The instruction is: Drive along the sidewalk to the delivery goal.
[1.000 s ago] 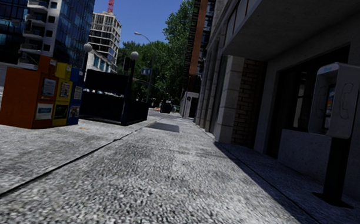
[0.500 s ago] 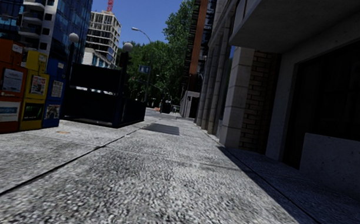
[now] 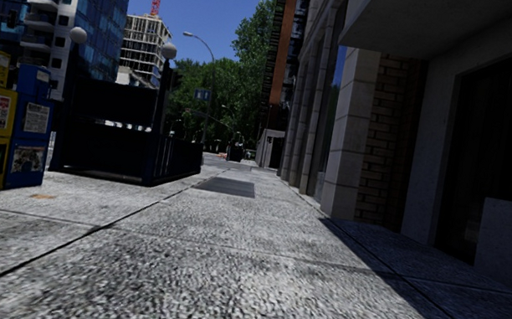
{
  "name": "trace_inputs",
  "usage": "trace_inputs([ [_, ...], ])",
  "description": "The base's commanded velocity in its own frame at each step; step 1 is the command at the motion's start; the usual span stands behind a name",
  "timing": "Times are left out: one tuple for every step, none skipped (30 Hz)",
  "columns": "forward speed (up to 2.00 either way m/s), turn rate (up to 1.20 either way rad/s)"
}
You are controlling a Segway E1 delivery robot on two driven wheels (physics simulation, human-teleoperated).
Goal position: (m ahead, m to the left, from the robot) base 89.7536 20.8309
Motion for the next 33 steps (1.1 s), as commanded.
trace_inputs([
  [2.00, 0.00],
  [2.00, 0.00],
  [2.00, 0.00],
  [2.00, 0.00],
  [2.00, 0.00],
  [2.00, 0.00],
  [2.00, 0.00],
  [2.00, 0.00],
  [2.00, 0.00],
  [2.00, 0.00],
  [2.00, 0.00],
  [2.00, 0.00],
  [2.00, 0.00],
  [2.00, 0.00],
  [2.00, 0.00],
  [2.00, 0.00],
  [2.00, 0.00],
  [2.00, 0.00],
  [2.00, 0.00],
  [2.00, 0.00],
  [2.00, 0.00],
  [2.00, 0.00],
  [2.00, 0.00],
  [2.00, 0.00],
  [2.00, 0.00],
  [2.00, 0.00],
  [2.00, 0.00],
  [2.00, 0.00],
  [2.00, 0.00],
  [2.00, 0.00],
  [2.00, 0.00],
  [2.00, 0.00],
  [2.00, 0.00],
])
